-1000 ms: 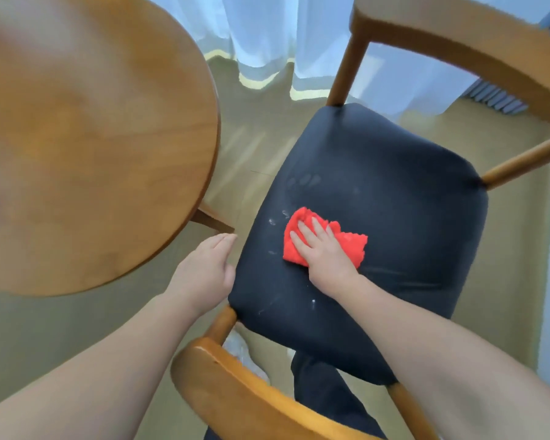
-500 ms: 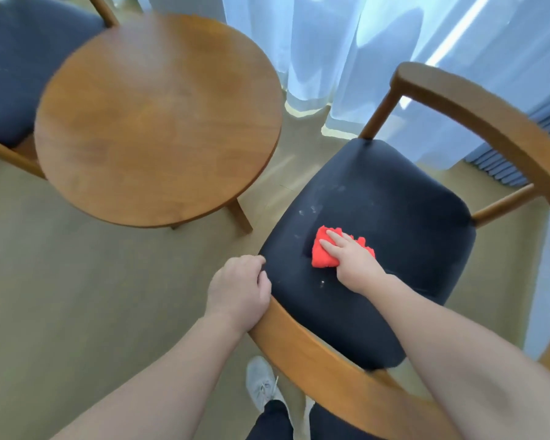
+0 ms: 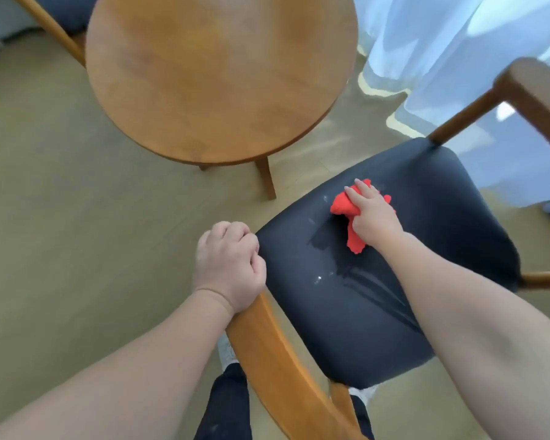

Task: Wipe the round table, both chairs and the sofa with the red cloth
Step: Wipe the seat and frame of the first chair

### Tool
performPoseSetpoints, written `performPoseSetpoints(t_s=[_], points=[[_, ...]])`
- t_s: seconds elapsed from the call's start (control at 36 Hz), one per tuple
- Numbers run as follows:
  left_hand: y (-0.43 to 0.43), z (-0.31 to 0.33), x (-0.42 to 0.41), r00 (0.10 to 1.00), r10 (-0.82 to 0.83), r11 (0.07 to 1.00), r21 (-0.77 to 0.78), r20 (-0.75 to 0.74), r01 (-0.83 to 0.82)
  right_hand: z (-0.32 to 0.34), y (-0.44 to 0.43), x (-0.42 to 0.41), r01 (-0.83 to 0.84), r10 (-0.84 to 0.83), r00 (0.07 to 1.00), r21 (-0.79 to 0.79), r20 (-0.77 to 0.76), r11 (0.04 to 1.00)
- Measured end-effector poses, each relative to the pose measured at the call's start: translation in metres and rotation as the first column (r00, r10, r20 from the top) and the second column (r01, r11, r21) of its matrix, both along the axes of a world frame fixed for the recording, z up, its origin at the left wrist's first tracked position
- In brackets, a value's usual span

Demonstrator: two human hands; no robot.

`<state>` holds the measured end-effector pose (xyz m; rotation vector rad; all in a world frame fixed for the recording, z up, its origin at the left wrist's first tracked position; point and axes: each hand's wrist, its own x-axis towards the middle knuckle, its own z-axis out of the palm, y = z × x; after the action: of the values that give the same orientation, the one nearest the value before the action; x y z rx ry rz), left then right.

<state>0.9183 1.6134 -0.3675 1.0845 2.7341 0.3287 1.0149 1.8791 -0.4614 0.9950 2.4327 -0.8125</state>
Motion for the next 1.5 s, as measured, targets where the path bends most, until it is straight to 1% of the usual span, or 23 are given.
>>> performPoseSetpoints(t_s=[0.06, 0.08, 0.11, 0.19, 0.25, 0.36, 0.39, 0.44, 0.5, 0.56, 0.61, 0.69, 0.75, 0.81, 0.86, 0.97, 1.06, 1.11, 1.19, 1.33, 1.39, 1.42, 1.5], points=[[0.007, 0.003, 0.022, 0.980, 0.200, 0.973, -0.116, -0.019, -0.201, 0.005, 0.003, -0.013, -0.112, 0.112, 0.994, -0.004, -0.002, 0.994], [0.012, 0.003, 0.034, 0.954, 0.297, 0.940, -0.164, -0.035, -0.299, 0.006, 0.007, -0.019, -0.165, 0.165, 0.986, 0.003, -0.020, 0.986], [0.018, 0.003, 0.044, 0.932, 0.359, 0.912, -0.192, -0.049, -0.362, 0.007, 0.012, -0.025, -0.206, 0.206, 0.977, 0.015, -0.052, 0.979], [0.027, 0.003, 0.049, 0.906, 0.419, 0.885, -0.199, -0.056, -0.421, 0.005, 0.030, -0.047, -0.293, 0.300, 0.945, 0.067, -0.132, 0.954], [0.026, 0.003, 0.049, 0.904, 0.423, 0.884, -0.195, -0.056, -0.425, -0.001, 0.035, -0.054, -0.357, 0.361, 0.929, 0.055, -0.087, 0.932], [0.030, 0.006, 0.050, 0.903, 0.426, 0.885, -0.182, -0.055, -0.429, -0.026, 0.025, -0.057, -0.483, 0.482, 0.875, 0.020, 0.054, 0.875], [0.030, 0.006, 0.050, 0.904, 0.424, 0.886, -0.179, -0.058, -0.427, -0.031, 0.018, -0.055, -0.499, 0.497, 0.866, 0.037, 0.053, 0.866], [0.029, 0.005, 0.048, 0.914, 0.401, 0.899, -0.166, -0.059, -0.405, -0.039, 0.006, -0.045, -0.522, 0.525, 0.851, 0.080, -0.013, 0.849], [0.026, 0.005, 0.048, 0.953, 0.296, 0.941, -0.153, -0.058, -0.301, -0.046, -0.004, -0.032, -0.549, 0.559, 0.823, 0.106, -0.100, 0.829], [0.024, 0.005, 0.049, 0.987, 0.157, 0.979, -0.126, -0.048, -0.161, -0.053, -0.010, -0.022, -0.571, 0.583, 0.801, 0.116, -0.139, 0.812], [0.022, 0.004, 0.047, 0.993, 0.110, 0.990, -0.088, -0.049, -0.114, -0.055, -0.014, -0.016, -0.593, 0.602, 0.786, 0.103, -0.140, 0.798], [0.020, 0.003, 0.046, 0.993, 0.108, 0.991, -0.069, -0.056, -0.112, -0.050, -0.020, 0.000, -0.668, 0.672, 0.737, 0.073, -0.072, 0.740], [0.021, 0.003, 0.046, 0.992, 0.117, 0.992, -0.049, -0.054, -0.119, -0.049, -0.026, 0.018, -0.714, 0.717, 0.693, 0.064, -0.077, 0.697], [0.023, 0.004, 0.047, 0.988, 0.151, 0.988, -0.022, -0.041, -0.152, -0.051, -0.033, 0.042, -0.758, 0.764, 0.638, 0.096, -0.099, 0.645], [0.024, 0.005, 0.048, 0.977, 0.211, 0.977, 0.011, -0.041, -0.211, -0.056, -0.041, 0.070, -0.792, 0.800, 0.593, 0.113, -0.086, 0.600], [0.023, 0.004, 0.049, 0.935, 0.352, 0.935, 0.058, -0.048, -0.349, -0.056, -0.055, 0.112, -0.837, 0.839, 0.541, 0.062, -0.068, 0.544], [0.023, 0.003, 0.050, 0.902, 0.429, 0.902, 0.070, -0.055, -0.425, -0.054, -0.057, 0.128, -0.871, 0.876, 0.480, 0.091, -0.044, 0.482], [0.024, 0.003, 0.051, 0.900, 0.431, 0.902, 0.068, -0.062, -0.427, -0.052, -0.056, 0.135, -0.895, 0.902, 0.430, 0.108, -0.050, 0.433], [0.025, 0.004, 0.051, 0.905, 0.420, 0.907, 0.056, -0.067, -0.417, -0.051, -0.053, 0.138, -0.912, 0.922, 0.383, 0.133, -0.061, 0.388], [0.025, 0.003, 0.052, 0.902, 0.426, 0.905, 0.047, -0.072, -0.423, -0.054, -0.042, 0.115, -0.938, 0.956, 0.267, 0.197, -0.118, 0.286], [0.025, 0.003, 0.052, 0.905, 0.419, 0.908, 0.038, -0.073, -0.417, -0.058, -0.041, 0.091, -0.923, 0.948, 0.263, 0.238, -0.181, 0.301], [0.024, 0.002, 0.051, 0.907, 0.415, 0.910, 0.036, -0.074, -0.413, -0.059, -0.043, 0.075, -0.906, 0.931, 0.286, 0.253, -0.225, 0.340], [0.023, 0.001, 0.051, 0.912, 0.403, 0.915, 0.038, -0.079, -0.402, -0.050, -0.048, 0.017, -0.840, 0.856, 0.407, 0.238, -0.317, 0.488]])
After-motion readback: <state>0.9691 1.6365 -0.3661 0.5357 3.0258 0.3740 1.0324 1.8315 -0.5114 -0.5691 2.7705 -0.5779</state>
